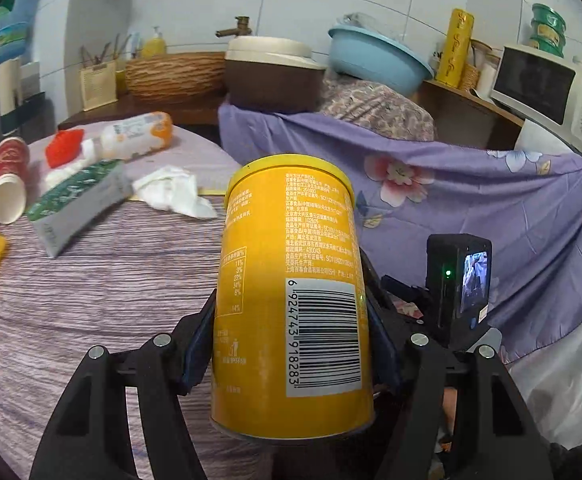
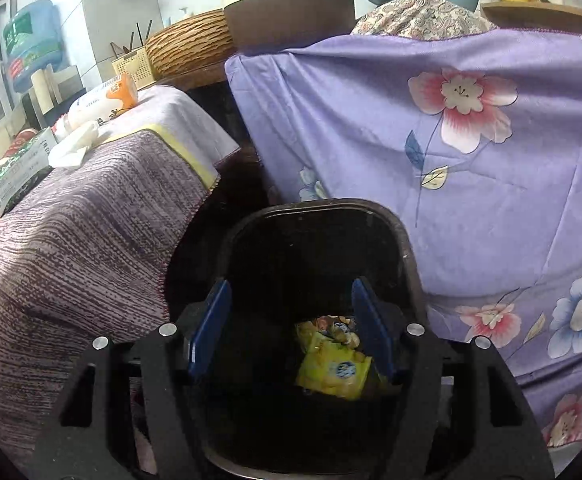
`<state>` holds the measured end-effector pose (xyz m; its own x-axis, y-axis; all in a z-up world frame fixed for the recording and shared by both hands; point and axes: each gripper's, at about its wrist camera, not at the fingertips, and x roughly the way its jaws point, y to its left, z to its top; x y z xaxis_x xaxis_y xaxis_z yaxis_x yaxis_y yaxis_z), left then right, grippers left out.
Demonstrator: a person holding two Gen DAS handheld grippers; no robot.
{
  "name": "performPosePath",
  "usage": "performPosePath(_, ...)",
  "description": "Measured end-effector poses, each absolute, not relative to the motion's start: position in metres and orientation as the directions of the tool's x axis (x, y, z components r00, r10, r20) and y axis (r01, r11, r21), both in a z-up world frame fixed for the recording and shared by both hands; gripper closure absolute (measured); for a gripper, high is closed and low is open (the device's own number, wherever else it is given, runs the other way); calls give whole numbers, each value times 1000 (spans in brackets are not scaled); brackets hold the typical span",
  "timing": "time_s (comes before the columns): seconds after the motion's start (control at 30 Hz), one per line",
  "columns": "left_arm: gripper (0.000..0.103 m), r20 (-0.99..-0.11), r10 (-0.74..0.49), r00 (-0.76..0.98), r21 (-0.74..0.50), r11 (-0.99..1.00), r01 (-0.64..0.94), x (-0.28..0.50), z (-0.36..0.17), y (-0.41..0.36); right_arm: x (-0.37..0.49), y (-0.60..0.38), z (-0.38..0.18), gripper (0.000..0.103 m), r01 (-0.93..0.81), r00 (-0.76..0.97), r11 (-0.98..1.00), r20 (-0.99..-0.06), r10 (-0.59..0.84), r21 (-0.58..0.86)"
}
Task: Collect trash
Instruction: 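Carry the biscuit bag over the black bin and open the right gripper, then carry the yellow canister over the black bin and open the left gripper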
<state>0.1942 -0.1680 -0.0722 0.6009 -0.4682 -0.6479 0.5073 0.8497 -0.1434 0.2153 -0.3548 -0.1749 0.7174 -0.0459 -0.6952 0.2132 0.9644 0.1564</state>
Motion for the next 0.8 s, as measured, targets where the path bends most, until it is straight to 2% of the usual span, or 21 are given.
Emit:
performPosePath(0.1, 38, -657, -487, 576, -137, 828, 544, 196, -81, -191, 209, -362, -171, 36, 232, 721, 963, -689, -75, 138)
performPosePath(0.37, 38, -710, -494, 502, -130, 792, 597, 204, -120, -242, 196, -403, -183, 36, 339, 688, 933, -708, -161, 117)
performPosePath(0.6, 38, -755, -469, 457, -111, 779, 617, 207, -152, -278, 182, -444, -187, 36, 439, 656, 893, -713, -248, 94)
performPosePath(0.8, 38, -817, -398, 417, -71, 788, 612, 226, -191, -306, 176, -462, -178, 36, 476, 653, 877, -695, -301, 67)
